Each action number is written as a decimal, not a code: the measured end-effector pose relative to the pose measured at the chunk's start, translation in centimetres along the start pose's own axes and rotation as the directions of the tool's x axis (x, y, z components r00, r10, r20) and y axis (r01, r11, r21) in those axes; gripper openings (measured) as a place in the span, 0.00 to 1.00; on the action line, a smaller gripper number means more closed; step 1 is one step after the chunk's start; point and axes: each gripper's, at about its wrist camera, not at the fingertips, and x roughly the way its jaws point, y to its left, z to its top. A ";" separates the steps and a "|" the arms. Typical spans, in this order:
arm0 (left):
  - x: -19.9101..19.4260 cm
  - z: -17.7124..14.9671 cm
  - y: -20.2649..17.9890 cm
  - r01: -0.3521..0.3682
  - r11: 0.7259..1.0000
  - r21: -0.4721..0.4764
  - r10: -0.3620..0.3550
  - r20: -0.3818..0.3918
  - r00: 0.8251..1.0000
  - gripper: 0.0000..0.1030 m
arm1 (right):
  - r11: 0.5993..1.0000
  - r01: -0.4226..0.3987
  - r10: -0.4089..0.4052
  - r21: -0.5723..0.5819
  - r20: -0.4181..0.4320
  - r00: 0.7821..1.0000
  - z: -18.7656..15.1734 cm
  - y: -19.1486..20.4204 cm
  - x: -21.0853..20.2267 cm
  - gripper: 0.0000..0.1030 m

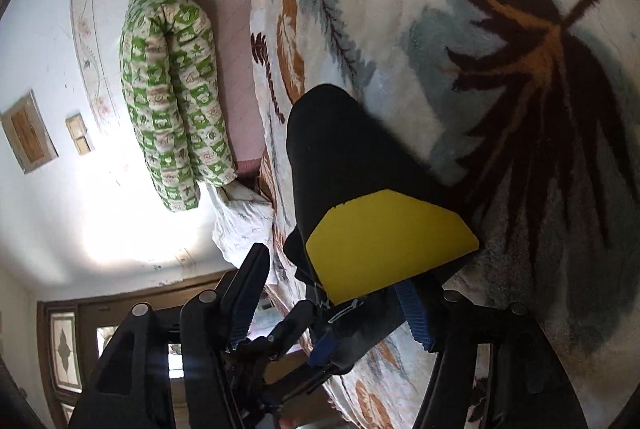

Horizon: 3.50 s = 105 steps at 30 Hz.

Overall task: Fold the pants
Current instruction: 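Lift the cuff end with both grippers and fold it over, then lower the folded cuff end onto the pants and open both grippers, then grasp the folded end with the left gripper while the right gripper grasps beside it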

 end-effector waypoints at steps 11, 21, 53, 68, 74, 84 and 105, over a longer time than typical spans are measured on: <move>1.9 0.0 -0.9 -0.031 0.999 0.040 0.031 0.012 0.999 0.29 | 0.934 0.200 -0.179 -0.295 0.098 0.979 1.6 1.8 -1.7 0.12; 0.6 -0.8 -0.2 -0.012 0.997 0.076 0.015 -0.045 0.999 0.29 | 0.891 0.249 -0.231 -0.380 0.094 0.969 1.3 1.8 -1.6 0.19; -16.8 4.1 21.4 0.066 0.996 -0.066 -0.053 0.177 0.983 0.29 | -0.071 0.262 -0.538 -0.962 0.258 0.803 -30.9 6.8 20.1 0.67; -14.3 5.6 21.9 0.139 0.987 -0.074 -0.130 0.123 0.984 0.32 | -0.061 0.317 -0.469 -0.946 0.308 0.828 -27.8 7.5 21.2 0.31; -12.6 5.8 20.6 0.240 0.967 -0.087 -0.232 0.096 0.968 0.32 | 0.023 0.288 -0.427 -0.957 0.251 0.869 -27.1 8.9 18.8 0.26; -10.9 10.1 20.8 0.212 0.967 -0.143 -0.191 0.145 0.971 0.47 | 0.066 0.241 -0.441 -0.968 0.188 0.877 -27.1 8.5 17.9 0.26; -7.8 10.6 16.3 0.329 0.944 0.014 -0.323 -0.153 0.934 0.18 | -0.003 0.269 -0.462 -0.963 0.240 0.854 -29.3 7.4 19.4 0.49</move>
